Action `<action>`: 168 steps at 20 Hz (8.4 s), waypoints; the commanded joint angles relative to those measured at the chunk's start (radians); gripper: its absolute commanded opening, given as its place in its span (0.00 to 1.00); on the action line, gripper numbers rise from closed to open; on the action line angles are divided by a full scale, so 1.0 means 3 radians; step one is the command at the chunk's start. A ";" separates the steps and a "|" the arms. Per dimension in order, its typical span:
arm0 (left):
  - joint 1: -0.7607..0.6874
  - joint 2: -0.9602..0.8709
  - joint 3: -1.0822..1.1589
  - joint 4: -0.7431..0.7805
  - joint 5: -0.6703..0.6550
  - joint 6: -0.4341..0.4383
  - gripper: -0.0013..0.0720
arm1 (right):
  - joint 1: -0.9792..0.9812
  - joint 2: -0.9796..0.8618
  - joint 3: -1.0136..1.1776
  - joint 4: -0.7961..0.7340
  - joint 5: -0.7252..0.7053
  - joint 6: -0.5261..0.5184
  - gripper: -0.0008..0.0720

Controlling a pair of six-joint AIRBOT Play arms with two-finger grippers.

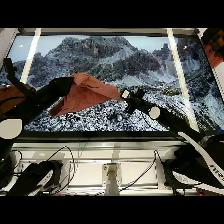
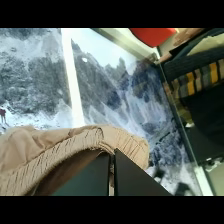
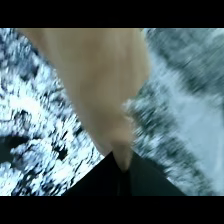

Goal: Fold the clothes and pants, and hang the long-sleeved shirts on hangers.

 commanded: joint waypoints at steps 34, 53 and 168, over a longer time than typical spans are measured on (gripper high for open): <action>0.0065 -0.0771 -0.0104 0.0902 0.0097 -0.0225 0.04 | 0.0004 -0.0011 0.1063 -0.1340 0.0557 0.2475 0.03; 0.0651 -0.1514 -0.0103 0.0900 0.0783 -0.0226 1.00 | -0.0060 -0.0529 0.1063 -0.1270 -0.0764 0.2469 0.68; 0.1704 -0.2359 0.0027 -0.0347 -0.2183 0.2305 0.04 | -0.0304 -0.0032 0.0005 0.0427 0.2937 0.3198 0.03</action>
